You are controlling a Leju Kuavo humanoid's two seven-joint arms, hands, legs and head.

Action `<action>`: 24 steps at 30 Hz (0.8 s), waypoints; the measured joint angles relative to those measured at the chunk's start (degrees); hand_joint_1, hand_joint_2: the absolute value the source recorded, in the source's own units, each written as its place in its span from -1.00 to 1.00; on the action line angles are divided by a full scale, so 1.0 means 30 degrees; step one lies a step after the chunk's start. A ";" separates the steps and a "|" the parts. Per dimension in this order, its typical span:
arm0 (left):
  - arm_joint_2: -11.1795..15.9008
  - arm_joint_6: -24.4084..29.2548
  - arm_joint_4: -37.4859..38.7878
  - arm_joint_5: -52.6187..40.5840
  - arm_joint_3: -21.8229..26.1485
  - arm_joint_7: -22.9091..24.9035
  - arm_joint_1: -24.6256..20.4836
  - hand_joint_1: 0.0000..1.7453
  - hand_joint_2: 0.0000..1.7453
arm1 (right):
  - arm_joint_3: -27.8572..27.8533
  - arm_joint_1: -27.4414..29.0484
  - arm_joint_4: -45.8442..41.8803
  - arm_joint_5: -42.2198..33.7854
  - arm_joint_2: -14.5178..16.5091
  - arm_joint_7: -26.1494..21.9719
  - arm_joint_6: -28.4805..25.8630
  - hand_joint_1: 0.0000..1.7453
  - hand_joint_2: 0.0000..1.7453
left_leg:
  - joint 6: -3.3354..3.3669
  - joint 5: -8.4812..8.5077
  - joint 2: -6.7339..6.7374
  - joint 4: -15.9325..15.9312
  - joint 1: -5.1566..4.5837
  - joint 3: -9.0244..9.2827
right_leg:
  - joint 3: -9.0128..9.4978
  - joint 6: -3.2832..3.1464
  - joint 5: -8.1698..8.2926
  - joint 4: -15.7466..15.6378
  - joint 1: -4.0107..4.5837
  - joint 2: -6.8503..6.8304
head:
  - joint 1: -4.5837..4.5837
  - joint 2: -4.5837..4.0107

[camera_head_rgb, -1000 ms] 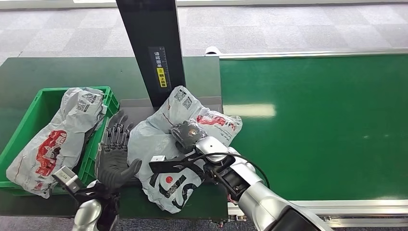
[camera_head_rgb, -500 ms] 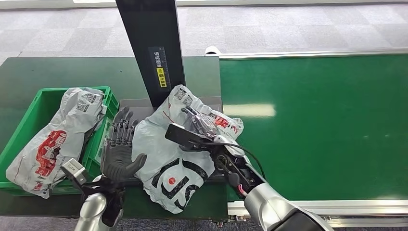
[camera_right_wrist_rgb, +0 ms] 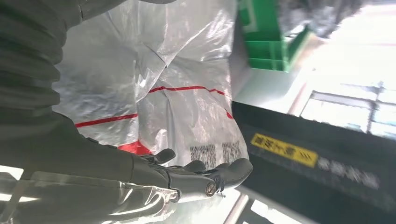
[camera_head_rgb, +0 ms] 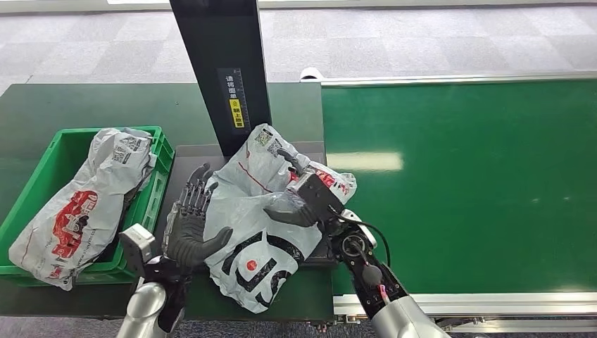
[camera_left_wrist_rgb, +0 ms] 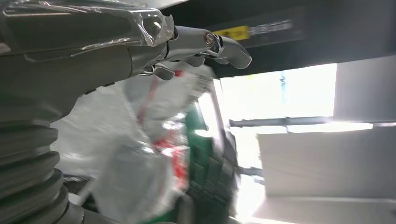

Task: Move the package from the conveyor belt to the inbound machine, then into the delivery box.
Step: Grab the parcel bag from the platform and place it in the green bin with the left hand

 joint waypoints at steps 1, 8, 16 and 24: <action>0.0020 0.0884 0.0225 -0.0954 -0.0091 0.0634 -0.0013 -1.00 1.00 | -0.0166 0.0654 -0.0935 -0.0628 -0.0156 -0.0058 0.0118 -1.00 1.00 | -0.0001 -0.0004 0.0001 0.0000 -0.0001 -0.0002 | -0.0002 0.0000 0.0000 -0.0001 -0.0001 0.0000 | 0.0000 0.0000; 0.0228 0.5046 0.1599 -0.7703 -0.1116 0.5056 -0.0131 -1.00 1.00 | -0.1377 0.4524 -0.6151 -0.1706 -0.0885 0.0286 -0.0151 -1.00 1.00 | -0.0005 -0.0013 0.0005 -0.0006 0.0000 -0.0005 | -0.0005 -0.0005 -0.0006 -0.0003 -0.0001 0.0001 | -0.0005 0.0000; 0.0288 0.6301 0.2796 -1.3713 -0.2179 0.9011 -0.0308 -1.00 1.00 | -0.2282 0.7022 -0.8183 -0.0966 -0.1029 0.0383 -0.0413 -1.00 1.00 | -0.0005 -0.0012 0.0006 -0.0007 0.0000 -0.0002 | 0.0005 -0.0005 -0.0005 -0.0002 -0.0001 0.0001 | -0.0005 0.0000; 0.0240 0.5220 0.3676 -1.3852 -0.2333 0.8525 -0.0691 0.52 1.00 | -0.3033 0.7855 -0.8915 -0.0522 -0.0934 0.0693 -0.0650 -1.00 1.00 | -0.0005 -0.0011 -0.0001 -0.0008 0.0000 0.0014 | 0.0029 -0.0005 -0.0005 -0.0002 -0.0001 0.0000 | -0.0005 0.0000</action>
